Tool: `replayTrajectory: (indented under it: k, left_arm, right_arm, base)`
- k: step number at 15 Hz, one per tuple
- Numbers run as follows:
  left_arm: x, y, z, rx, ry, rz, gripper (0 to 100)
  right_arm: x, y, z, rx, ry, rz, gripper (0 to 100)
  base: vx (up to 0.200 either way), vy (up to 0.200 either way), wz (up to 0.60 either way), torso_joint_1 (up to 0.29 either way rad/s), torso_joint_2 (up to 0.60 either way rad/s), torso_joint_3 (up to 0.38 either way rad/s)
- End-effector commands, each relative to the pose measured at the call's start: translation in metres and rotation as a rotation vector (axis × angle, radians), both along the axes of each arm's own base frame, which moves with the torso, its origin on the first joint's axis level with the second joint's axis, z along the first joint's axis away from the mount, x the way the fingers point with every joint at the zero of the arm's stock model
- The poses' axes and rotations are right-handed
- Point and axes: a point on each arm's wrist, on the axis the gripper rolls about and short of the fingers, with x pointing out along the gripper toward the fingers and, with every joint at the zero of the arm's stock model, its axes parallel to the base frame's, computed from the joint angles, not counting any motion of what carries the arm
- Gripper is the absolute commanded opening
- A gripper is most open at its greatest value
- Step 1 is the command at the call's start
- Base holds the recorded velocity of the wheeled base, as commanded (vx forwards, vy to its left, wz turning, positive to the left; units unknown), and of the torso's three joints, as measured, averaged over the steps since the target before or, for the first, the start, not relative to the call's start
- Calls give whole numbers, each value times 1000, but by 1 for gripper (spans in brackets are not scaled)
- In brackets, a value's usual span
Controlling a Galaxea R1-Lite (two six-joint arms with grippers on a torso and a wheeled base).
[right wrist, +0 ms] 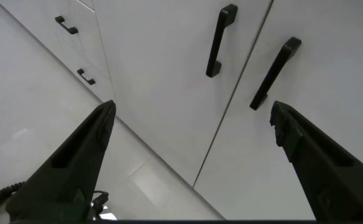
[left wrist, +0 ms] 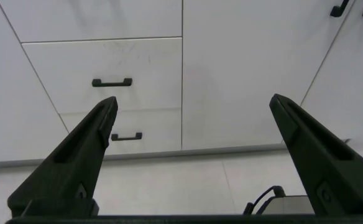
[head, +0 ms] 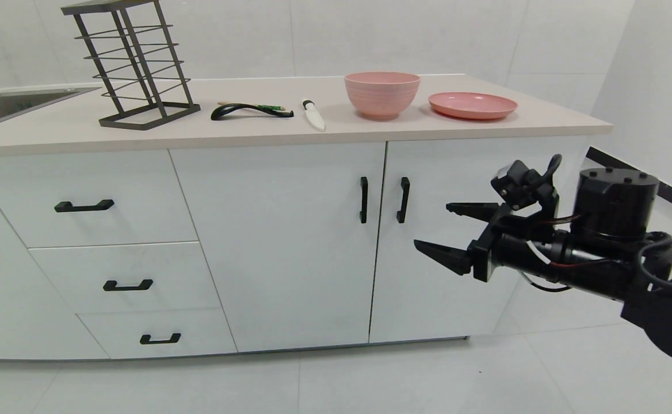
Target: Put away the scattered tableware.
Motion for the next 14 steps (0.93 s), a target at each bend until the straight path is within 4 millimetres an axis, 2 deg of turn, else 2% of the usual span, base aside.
replayTrajectory:
  k: [1, 3, 4, 5, 6, 8, 11, 13, 14]
  left_arm:
    - [0, 0, 0, 0, -1, 0, 100]
    - [0, 0, 2, 39, -23, 5, 100]
    - [-7, 0, 31, 35, -192, 8, 100]
    - [-18, -1, 73, 34, -329, 22, 100]
    - [-18, -1, 87, 35, -340, 24, 100]
    - [-7, 0, 97, 32, -276, -14, 100]
    - [17, -3, 117, 49, -175, -162, 100]
    - [26, -4, 123, 58, -140, -217, 100]
    - [37, -7, 124, 92, -95, -318, 100]
  right_arm:
    - [17, 7, -12, -9, 20, 2, 100]
    - [16, 7, -13, -7, 16, 2, 100]
    - [13, 6, -13, -9, 20, 2, 100]
    - [9, 3, -13, -9, 20, -2, 100]
    - [8, 1, -14, -10, 25, -5, 100]
    - [5, 0, -17, -7, 18, -5, 100]
    - [-6, -4, -20, -7, 18, -2, 100]
    - [-8, -6, -18, -3, 9, -5, 100]
    - [-11, -8, -17, 1, -1, -6, 100]
  base:
    - [0, 0, 0, 0, 0, 0]
    - [0, 0, 0, 0, 0, 0]
    - [0, 0, 0, 0, 0, 0]
    - [0, 0, 0, 0, 0, 0]
    - [0, 0, 0, 0, 0, 0]
    - [0, 0, 0, 0, 0, 0]
    - [0, 0, 0, 0, 0, 0]
    - [0, 0, 0, 0, 0, 0]
    - [0, 0, 0, 0, 0, 0]
